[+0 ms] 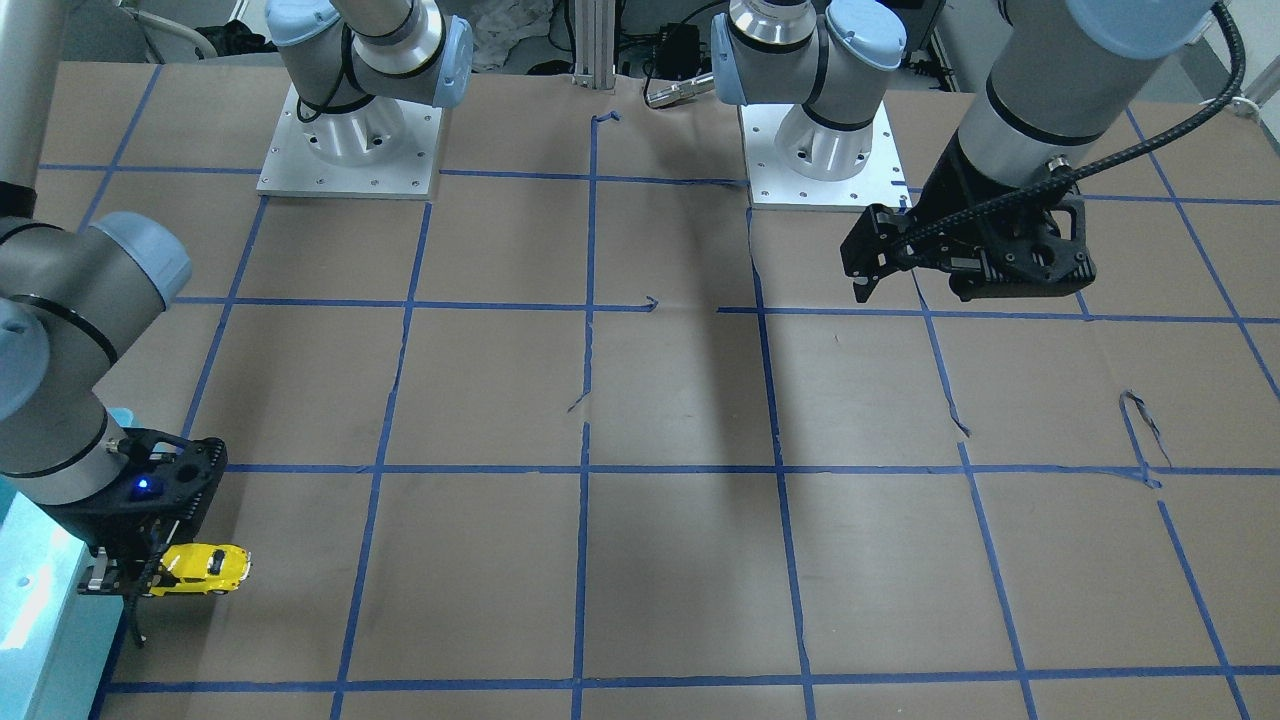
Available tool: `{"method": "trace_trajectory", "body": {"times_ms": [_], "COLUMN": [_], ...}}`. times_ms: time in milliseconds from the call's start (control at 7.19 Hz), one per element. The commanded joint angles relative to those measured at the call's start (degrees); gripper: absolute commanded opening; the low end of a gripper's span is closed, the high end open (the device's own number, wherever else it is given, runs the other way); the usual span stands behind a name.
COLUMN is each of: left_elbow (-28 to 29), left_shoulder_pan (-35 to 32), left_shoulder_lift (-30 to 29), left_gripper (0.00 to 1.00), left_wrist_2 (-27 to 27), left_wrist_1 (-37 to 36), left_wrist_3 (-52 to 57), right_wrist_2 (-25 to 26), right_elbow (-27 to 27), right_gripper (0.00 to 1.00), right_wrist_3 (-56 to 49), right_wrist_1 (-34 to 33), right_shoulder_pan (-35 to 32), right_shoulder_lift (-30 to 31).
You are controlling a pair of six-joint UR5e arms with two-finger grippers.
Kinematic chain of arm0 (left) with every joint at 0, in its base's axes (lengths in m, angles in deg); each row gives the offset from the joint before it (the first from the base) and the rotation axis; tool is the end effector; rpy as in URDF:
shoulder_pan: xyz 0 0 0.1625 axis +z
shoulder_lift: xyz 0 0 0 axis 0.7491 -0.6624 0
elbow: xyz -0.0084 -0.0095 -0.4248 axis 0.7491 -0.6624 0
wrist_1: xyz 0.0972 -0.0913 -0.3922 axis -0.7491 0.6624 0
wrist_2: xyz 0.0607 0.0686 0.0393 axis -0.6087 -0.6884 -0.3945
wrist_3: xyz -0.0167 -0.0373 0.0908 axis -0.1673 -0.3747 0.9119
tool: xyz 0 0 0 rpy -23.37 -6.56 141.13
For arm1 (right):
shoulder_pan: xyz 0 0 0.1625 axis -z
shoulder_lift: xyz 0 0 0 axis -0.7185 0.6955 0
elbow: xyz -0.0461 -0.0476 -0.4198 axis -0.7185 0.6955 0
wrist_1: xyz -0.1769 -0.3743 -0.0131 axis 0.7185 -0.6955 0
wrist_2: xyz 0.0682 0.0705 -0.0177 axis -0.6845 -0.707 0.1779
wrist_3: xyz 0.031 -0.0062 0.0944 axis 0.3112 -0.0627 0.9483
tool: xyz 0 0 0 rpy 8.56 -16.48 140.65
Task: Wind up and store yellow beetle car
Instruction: 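Carry the car into the blue bin and open the right gripper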
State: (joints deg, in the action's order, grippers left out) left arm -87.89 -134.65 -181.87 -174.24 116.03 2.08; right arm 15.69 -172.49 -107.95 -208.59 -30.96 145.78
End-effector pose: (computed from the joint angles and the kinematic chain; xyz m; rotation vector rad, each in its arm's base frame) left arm -0.0962 -0.5215 0.4804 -0.0532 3.1200 0.0712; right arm -0.0167 -0.6573 0.2826 2.0448 -2.1374 0.1675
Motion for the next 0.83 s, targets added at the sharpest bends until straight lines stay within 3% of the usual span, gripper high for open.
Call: {"method": "trace_trajectory", "body": {"times_ms": [0,139,417,695], "left_elbow": [0.01,0.01,-0.08,-0.17], "left_shoulder_pan": [0.09,0.09,0.09,0.09], "left_shoulder_lift": [-0.02,0.07,0.07,-0.1], "left_gripper": [1.0,1.0,1.0,1.0], "left_wrist_2": [-0.02,-0.02,-0.02,-0.02], "left_wrist_1": [-0.1,-0.63,-0.72,-0.98], "left_wrist_3": [0.05,-0.04,-0.04,-0.13], "right_wrist_2": [-0.19,0.42,3.4,1.93], "right_elbow": [3.18,6.42,7.33,7.24], "right_gripper": [0.0,0.0,0.0,0.0], "right_wrist_3": [4.17,3.22,1.64,-12.9], "right_wrist_1": [5.72,8.47,8.93,8.15], "right_shoulder_pan": [3.56,5.24,10.15,16.22], "right_shoulder_lift": [3.97,3.81,3.11,-1.79]}}
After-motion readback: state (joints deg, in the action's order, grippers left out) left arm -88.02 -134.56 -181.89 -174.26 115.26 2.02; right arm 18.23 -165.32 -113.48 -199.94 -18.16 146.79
